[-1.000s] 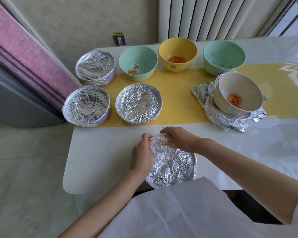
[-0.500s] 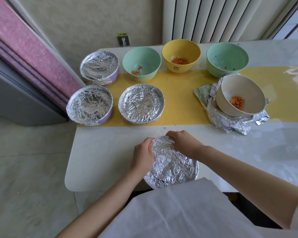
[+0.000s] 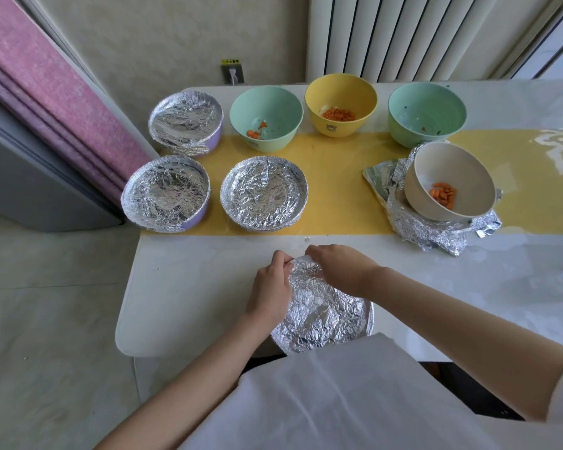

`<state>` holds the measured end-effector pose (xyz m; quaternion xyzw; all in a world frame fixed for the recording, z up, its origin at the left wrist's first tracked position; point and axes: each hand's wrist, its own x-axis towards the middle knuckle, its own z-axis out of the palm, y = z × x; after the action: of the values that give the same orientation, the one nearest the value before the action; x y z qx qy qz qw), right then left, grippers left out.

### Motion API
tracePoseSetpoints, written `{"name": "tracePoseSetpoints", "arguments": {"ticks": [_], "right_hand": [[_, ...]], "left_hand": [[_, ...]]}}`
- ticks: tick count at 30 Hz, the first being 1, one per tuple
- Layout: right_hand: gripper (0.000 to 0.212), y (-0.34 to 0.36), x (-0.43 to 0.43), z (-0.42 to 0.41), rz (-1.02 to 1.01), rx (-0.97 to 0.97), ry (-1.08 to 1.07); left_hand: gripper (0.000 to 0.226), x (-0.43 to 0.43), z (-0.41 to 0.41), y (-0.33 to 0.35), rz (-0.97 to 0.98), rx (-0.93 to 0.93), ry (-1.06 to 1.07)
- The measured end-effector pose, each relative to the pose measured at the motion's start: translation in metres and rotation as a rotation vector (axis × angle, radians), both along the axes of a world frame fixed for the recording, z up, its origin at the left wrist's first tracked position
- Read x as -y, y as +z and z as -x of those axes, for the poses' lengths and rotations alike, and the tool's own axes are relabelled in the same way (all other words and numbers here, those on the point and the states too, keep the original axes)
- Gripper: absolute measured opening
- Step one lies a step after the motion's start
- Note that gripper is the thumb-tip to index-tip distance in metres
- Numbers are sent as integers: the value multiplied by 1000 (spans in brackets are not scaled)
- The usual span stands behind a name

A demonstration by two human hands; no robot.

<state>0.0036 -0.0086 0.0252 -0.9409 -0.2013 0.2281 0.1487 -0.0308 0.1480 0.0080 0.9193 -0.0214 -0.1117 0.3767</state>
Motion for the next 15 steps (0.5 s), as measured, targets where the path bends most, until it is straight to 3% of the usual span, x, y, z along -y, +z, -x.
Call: {"name": "tracePoseSetpoints", "arguments": {"ticks": [8,15], "right_hand": [[32,3,2,1,18,75,24],[26,1,13,2,-257,23,-221]], "left_hand": [[10,2,2,3,-30,31,-41],[11,-7,2,1,-13,44,34]]}}
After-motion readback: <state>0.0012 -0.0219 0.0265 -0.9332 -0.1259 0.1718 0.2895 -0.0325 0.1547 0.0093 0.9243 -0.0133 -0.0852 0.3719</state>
